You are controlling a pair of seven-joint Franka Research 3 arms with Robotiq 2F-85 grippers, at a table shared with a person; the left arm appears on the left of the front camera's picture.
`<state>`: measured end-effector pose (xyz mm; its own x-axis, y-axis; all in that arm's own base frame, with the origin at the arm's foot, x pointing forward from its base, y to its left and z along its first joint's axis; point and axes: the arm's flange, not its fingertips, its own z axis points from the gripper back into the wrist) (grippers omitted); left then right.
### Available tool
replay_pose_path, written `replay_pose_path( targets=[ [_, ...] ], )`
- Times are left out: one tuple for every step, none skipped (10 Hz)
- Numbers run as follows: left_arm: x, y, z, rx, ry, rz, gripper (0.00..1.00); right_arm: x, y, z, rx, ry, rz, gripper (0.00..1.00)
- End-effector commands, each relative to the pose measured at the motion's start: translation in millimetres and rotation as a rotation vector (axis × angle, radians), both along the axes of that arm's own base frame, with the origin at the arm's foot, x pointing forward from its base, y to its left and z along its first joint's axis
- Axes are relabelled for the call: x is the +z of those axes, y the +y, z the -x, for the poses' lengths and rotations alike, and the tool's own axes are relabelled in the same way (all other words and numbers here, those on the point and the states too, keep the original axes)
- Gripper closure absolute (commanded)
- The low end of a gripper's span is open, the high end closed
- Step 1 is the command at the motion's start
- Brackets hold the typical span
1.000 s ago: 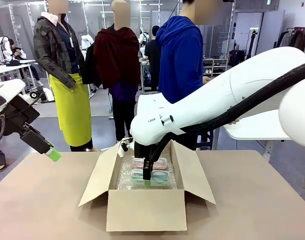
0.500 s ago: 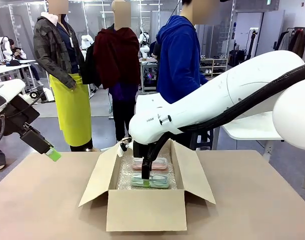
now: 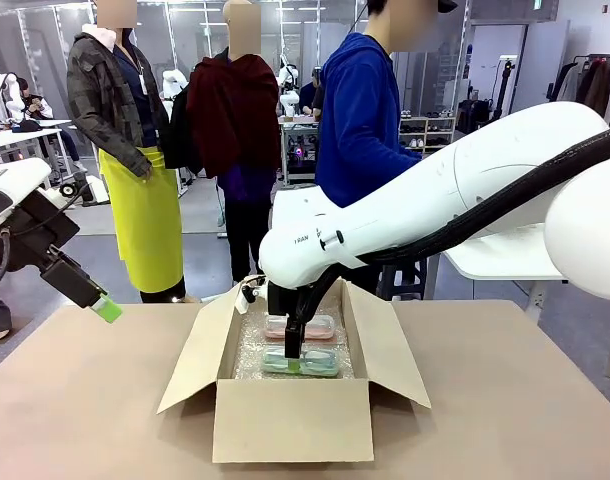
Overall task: Pack the glasses set securely to prepare it for shipping.
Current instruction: Put the Glasses case from the right side of the table into the Package Box, then position the Package Box on the left side of the table.
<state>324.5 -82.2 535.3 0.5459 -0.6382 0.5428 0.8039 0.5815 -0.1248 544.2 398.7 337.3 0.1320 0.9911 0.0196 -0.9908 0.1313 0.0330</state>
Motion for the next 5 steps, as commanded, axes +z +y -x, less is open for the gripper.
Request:
replay_pose_path(
  targets=[
    [-1.2, 1.5, -0.9, -0.018, -0.014, 0.023, 0.0, 0.3, 1.5, 2.2, 0.001, -0.002, -0.007, 0.0],
    [-1.2, 1.5, -0.9, -0.018, -0.014, 0.023, 0.0, 0.3, 1.5, 2.2, 0.001, -0.002, -0.007, 0.0],
    [-1.2, 1.5, -0.9, -0.018, -0.014, 0.023, 0.0, 0.3, 1.5, 2.2, 0.001, -0.002, -0.007, 0.0],
    [-1.2, 1.5, -0.9, -0.018, -0.014, 0.023, 0.0, 0.3, 1.5, 2.2, 0.001, -0.002, -0.007, 0.0],
    [-1.2, 1.5, -0.9, -0.018, -0.014, 0.023, 0.0, 0.3, 1.5, 2.2, 0.001, -0.002, -0.007, 0.0]
  ],
)
